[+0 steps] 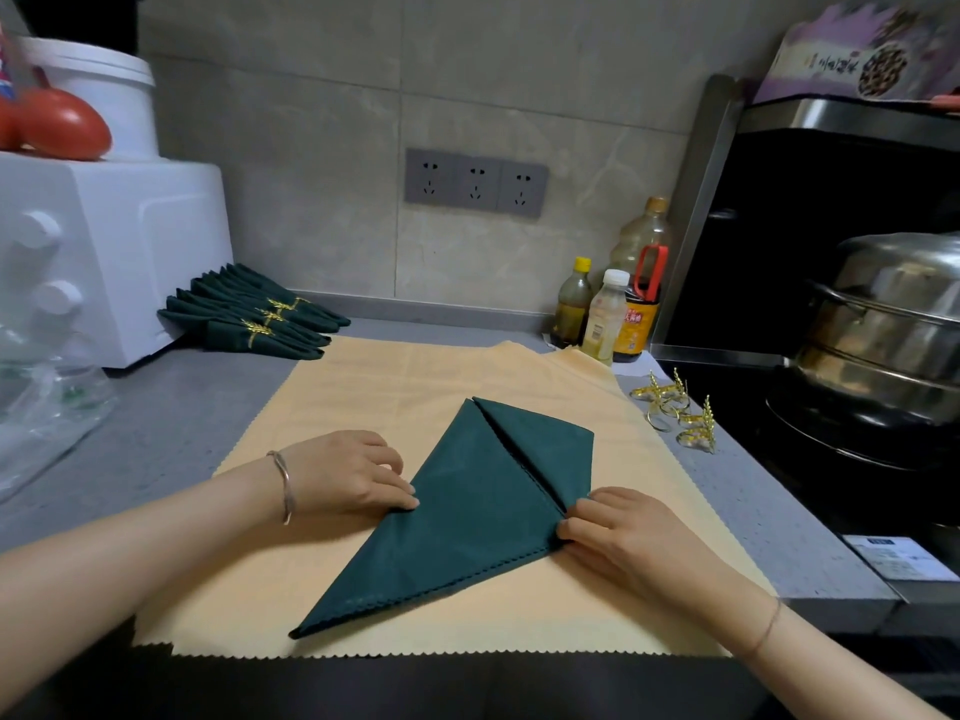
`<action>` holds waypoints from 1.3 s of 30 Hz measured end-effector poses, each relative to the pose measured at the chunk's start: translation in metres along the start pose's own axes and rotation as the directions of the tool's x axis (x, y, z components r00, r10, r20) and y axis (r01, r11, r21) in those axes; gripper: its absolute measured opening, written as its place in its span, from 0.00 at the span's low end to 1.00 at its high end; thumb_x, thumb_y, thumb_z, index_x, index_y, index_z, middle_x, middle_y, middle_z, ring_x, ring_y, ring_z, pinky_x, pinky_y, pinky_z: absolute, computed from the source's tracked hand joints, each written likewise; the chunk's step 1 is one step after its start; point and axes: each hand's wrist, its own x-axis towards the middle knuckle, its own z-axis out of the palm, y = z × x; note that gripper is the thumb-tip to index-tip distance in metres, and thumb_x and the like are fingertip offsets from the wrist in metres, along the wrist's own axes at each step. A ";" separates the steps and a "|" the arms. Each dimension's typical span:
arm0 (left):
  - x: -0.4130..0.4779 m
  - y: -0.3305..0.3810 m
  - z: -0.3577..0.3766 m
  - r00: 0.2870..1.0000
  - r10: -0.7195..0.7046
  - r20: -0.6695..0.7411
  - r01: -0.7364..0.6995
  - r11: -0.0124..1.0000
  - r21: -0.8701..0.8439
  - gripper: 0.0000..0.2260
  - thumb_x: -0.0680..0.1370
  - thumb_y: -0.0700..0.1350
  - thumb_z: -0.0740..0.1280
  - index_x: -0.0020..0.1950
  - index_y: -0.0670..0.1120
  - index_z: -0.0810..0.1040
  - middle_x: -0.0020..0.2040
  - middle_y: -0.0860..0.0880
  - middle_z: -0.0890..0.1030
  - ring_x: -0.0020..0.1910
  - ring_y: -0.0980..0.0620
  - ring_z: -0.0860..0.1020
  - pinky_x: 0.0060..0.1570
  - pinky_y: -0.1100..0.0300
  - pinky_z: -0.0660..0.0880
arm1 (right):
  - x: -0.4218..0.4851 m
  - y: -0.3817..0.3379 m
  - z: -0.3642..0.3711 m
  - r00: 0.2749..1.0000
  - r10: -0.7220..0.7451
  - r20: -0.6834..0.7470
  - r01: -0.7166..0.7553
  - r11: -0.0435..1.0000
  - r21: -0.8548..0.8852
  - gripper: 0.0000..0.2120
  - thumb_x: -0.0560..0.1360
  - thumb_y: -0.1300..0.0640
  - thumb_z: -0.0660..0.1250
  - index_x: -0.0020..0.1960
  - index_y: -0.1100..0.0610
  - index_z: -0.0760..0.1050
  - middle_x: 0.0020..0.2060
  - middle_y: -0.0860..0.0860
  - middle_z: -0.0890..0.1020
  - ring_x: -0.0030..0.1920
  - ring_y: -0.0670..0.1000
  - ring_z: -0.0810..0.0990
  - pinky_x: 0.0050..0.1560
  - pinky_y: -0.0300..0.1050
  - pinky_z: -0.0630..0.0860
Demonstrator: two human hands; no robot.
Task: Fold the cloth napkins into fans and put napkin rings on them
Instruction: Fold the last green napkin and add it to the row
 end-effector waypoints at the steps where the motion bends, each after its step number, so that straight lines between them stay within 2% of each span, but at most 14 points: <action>1: -0.001 0.000 0.003 0.999 -0.042 -0.003 0.042 0.997 -0.058 0.23 0.84 0.46 0.49 0.49 0.54 0.84 0.46 0.60 0.83 0.42 0.56 0.77 0.45 0.65 0.70 | 0.001 -0.001 -0.001 1.000 0.029 0.005 -0.029 0.999 0.027 0.09 0.80 0.50 0.60 0.47 0.51 0.77 0.39 0.46 0.76 0.35 0.50 0.74 0.37 0.41 0.73; 4: -0.002 0.003 0.006 0.965 -0.258 0.050 0.262 0.929 -0.262 0.13 0.78 0.49 0.58 0.48 0.60 0.82 0.40 0.58 0.82 0.38 0.58 0.76 0.36 0.67 0.71 | 0.001 -0.007 -0.002 0.985 0.165 0.042 -0.169 0.975 0.145 0.09 0.79 0.47 0.61 0.46 0.50 0.75 0.42 0.43 0.76 0.38 0.47 0.73 0.34 0.38 0.70; 6: 0.002 0.004 0.005 0.892 -0.422 0.161 0.451 0.823 -0.346 0.12 0.73 0.52 0.59 0.48 0.62 0.80 0.39 0.57 0.79 0.36 0.58 0.77 0.35 0.69 0.70 | 0.001 -0.009 -0.001 0.951 0.294 0.091 -0.307 0.924 0.227 0.09 0.77 0.44 0.60 0.45 0.48 0.75 0.47 0.40 0.74 0.40 0.43 0.74 0.36 0.35 0.71; 9: 0.014 0.003 0.000 0.699 -0.597 0.394 0.706 0.488 -0.514 0.09 0.74 0.47 0.63 0.42 0.60 0.81 0.40 0.57 0.80 0.39 0.60 0.76 0.40 0.67 0.70 | 0.003 -0.010 0.001 0.882 0.444 0.160 -0.471 0.811 0.347 0.09 0.75 0.43 0.60 0.43 0.46 0.74 0.52 0.36 0.69 0.42 0.42 0.74 0.40 0.31 0.69; 11: 0.025 0.003 0.001 0.621 -0.635 0.458 0.739 0.280 -0.613 0.12 0.74 0.40 0.69 0.36 0.56 0.79 0.34 0.54 0.81 0.32 0.63 0.75 0.35 0.68 0.70 | 0.006 -0.013 0.002 0.856 0.493 0.157 -0.510 0.754 0.414 0.04 0.75 0.49 0.64 0.44 0.48 0.71 0.53 0.36 0.68 0.41 0.44 0.74 0.41 0.33 0.69; 13: 0.033 0.003 0.005 0.514 -0.691 0.508 0.764 0.100 -0.637 0.13 0.73 0.43 0.72 0.31 0.55 0.76 0.27 0.57 0.78 0.26 0.64 0.72 0.32 0.69 0.68 | 0.008 -0.015 0.004 0.840 0.524 0.143 -0.525 0.716 0.460 0.08 0.74 0.55 0.67 0.47 0.48 0.68 0.53 0.39 0.68 0.41 0.47 0.73 0.41 0.36 0.69; 15: 0.037 0.000 0.010 0.416 -0.684 0.600 0.809 -0.024 -0.588 0.11 0.73 0.47 0.73 0.32 0.50 0.77 0.24 0.57 0.76 0.26 0.61 0.72 0.32 0.68 0.68 | 0.009 -0.014 0.006 0.815 0.559 0.150 -0.547 0.659 0.516 0.12 0.72 0.59 0.67 0.49 0.49 0.66 0.51 0.41 0.70 0.39 0.48 0.71 0.40 0.39 0.69; 17: 0.041 -0.003 0.011 0.350 -0.653 0.672 0.866 -0.046 -0.497 0.08 0.73 0.49 0.73 0.37 0.47 0.80 0.25 0.56 0.77 0.26 0.58 0.72 0.31 0.68 0.69 | 0.011 -0.011 0.007 0.803 0.571 0.170 -0.556 0.618 0.556 0.12 0.71 0.60 0.67 0.48 0.48 0.66 0.48 0.42 0.71 0.38 0.47 0.70 0.39 0.39 0.68; 20: 0.046 -0.007 0.011 0.324 -0.632 0.704 0.886 -0.058 -0.460 0.09 0.73 0.52 0.72 0.41 0.47 0.83 0.29 0.54 0.78 0.28 0.56 0.72 0.32 0.67 0.69 | 0.018 -0.006 0.007 0.784 0.580 0.221 -0.578 0.553 0.600 0.07 0.73 0.55 0.68 0.45 0.49 0.69 0.40 0.44 0.76 0.36 0.47 0.71 0.40 0.42 0.69; 23: 0.051 -0.006 0.013 0.333 -0.650 0.683 0.875 -0.057 -0.481 0.09 0.75 0.51 0.71 0.40 0.46 0.83 0.27 0.54 0.76 0.27 0.56 0.70 0.31 0.68 0.68 | 0.028 0.000 0.005 0.755 0.604 0.256 -0.592 0.459 0.663 0.08 0.74 0.51 0.69 0.41 0.51 0.71 0.34 0.46 0.79 0.35 0.53 0.74 0.38 0.46 0.71; 27: 0.059 -0.003 0.020 0.313 -0.703 0.639 0.885 -0.027 -0.464 0.10 0.75 0.50 0.70 0.39 0.46 0.82 0.27 0.55 0.74 0.30 0.56 0.70 0.36 0.64 0.67 | 0.037 0.005 0.004 0.777 0.537 0.328 -0.585 0.422 0.693 0.08 0.73 0.53 0.72 0.42 0.53 0.73 0.28 0.49 0.80 0.29 0.45 0.70 0.33 0.35 0.65; 32: 0.060 0.000 0.026 0.276 -0.736 0.618 0.897 -0.034 -0.441 0.11 0.75 0.50 0.70 0.33 0.49 0.80 0.27 0.56 0.73 0.30 0.56 0.70 0.35 0.64 0.66 | 0.032 0.002 0.003 0.752 0.543 0.372 -0.600 0.331 0.728 0.12 0.71 0.51 0.74 0.45 0.54 0.71 0.30 0.50 0.82 0.29 0.48 0.69 0.35 0.41 0.67; 36: 0.061 0.002 0.027 0.223 -0.744 0.630 0.914 -0.065 -0.400 0.11 0.75 0.49 0.69 0.41 0.41 0.84 0.34 0.50 0.77 0.35 0.51 0.73 0.40 0.62 0.69 | 0.023 0.002 0.004 0.743 0.581 0.334 -0.596 0.346 0.724 0.09 0.72 0.54 0.72 0.43 0.54 0.71 0.29 0.49 0.80 0.29 0.48 0.68 0.35 0.42 0.65; 39: 0.062 0.004 0.028 0.186 -0.757 0.627 0.927 -0.077 -0.368 0.11 0.75 0.49 0.69 0.41 0.42 0.84 0.35 0.50 0.78 0.36 0.51 0.74 0.41 0.61 0.71 | 0.028 0.010 0.004 0.726 0.665 0.175 -0.571 0.441 0.692 0.07 0.74 0.55 0.70 0.40 0.52 0.73 0.32 0.47 0.79 0.32 0.42 0.70 0.35 0.36 0.65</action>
